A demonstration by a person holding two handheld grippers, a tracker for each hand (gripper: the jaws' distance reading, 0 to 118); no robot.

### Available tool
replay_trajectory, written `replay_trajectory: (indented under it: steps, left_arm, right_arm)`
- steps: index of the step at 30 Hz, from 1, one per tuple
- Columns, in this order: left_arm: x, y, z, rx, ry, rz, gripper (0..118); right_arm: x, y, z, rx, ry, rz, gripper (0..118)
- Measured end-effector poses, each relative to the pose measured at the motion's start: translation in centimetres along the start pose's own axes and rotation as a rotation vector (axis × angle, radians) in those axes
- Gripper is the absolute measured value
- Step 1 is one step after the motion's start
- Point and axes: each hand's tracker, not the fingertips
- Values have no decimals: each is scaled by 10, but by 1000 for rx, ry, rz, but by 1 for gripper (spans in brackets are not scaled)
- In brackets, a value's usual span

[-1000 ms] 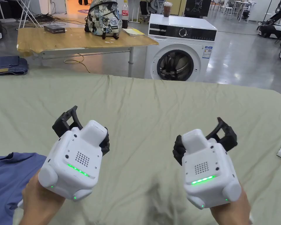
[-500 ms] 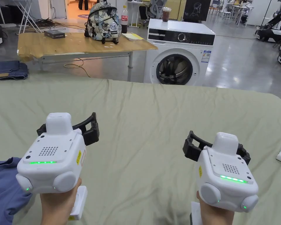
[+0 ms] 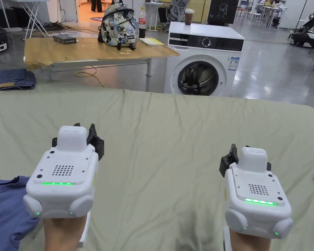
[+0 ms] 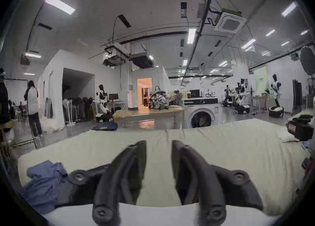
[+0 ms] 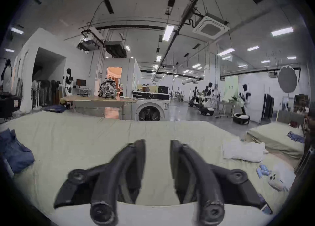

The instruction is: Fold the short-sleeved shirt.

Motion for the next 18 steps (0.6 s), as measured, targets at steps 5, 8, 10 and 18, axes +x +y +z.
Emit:
replay_trajectory:
  steps: [5,8,10,18]
  left_arm:
    - [-2,2,1,-20,-28,2,20]
    - [-2,5,1,-38,-30,-3,18]
    - [-5,9,-2,-81,-35,20,16]
    - [-9,10,-3,-85,-70,39,0]
  right_arm:
    - [0,-1,-1,-8,-5,3,11]
    - [0,-1,-1,-8,-4,25,1]
    - [-1,0,1,-6,-8,39,0]
    - [7,0,-3,-68,13,-35,0]
